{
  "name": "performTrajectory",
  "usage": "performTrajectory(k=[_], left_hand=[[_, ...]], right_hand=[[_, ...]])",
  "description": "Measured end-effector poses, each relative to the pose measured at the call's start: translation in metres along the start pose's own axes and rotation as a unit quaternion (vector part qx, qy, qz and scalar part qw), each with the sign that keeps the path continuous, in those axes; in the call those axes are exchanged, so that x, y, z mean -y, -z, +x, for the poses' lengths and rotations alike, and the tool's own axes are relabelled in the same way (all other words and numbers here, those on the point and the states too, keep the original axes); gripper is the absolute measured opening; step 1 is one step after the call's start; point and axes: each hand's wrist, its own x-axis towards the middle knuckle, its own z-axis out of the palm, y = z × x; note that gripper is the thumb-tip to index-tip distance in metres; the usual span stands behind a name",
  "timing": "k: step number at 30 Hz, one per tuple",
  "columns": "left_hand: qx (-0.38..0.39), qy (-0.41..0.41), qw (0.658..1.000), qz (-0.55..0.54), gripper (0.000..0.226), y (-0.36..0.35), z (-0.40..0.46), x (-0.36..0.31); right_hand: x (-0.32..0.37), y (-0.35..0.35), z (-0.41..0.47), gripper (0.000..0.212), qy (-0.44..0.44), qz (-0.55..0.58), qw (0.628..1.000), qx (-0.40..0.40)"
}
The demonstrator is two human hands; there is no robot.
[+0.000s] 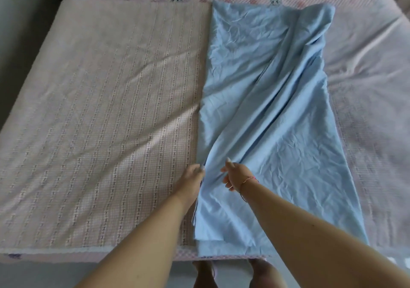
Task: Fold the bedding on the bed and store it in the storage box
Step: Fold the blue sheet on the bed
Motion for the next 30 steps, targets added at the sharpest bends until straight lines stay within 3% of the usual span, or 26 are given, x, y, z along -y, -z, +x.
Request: performTrajectory(k=[1, 4, 7, 13, 18, 22, 25, 30], left_hand=[[0.015, -0.011, 0.999, 0.027, 0.042, 0.000, 0.002, -0.005], [0.083, -0.045, 0.980, 0.176, 0.047, -0.001, -0.004, -0.017], [0.071, -0.079, 0.944, 0.311, 0.035, -0.004, -0.003, -0.014], [0.089, -0.076, 0.964, 0.238, 0.032, -0.004, 0.016, -0.017], [0.089, -0.031, 0.945, 0.314, 0.027, 0.007, 0.021, -0.005], [0.144, 0.040, 0.932, 0.331, 0.023, 0.012, 0.021, -0.012], [0.145, 0.021, 0.941, 0.307, 0.018, 0.008, 0.031, -0.038], [0.088, -0.045, 0.978, 0.186, 0.047, -0.023, 0.074, -0.096]], right_hand=[[-0.001, 0.002, 0.002, 0.045, -0.004, 0.007, 1.000, -0.008], [-0.007, 0.008, 0.006, 0.044, -0.019, 0.015, 0.999, -0.022], [-0.014, 0.011, 0.008, 0.045, -0.023, 0.013, 0.999, -0.025], [-0.014, 0.012, 0.022, 0.046, -0.010, 0.050, 0.999, -0.011], [-0.014, 0.026, 0.029, 0.048, -0.018, 0.054, 0.998, -0.025], [-0.012, 0.045, 0.034, 0.050, -0.045, 0.038, 0.998, -0.030], [-0.006, 0.058, 0.039, 0.050, -0.035, 0.031, 0.998, -0.038], [0.005, 0.081, 0.060, 0.044, -0.014, 0.049, 0.997, -0.054]])
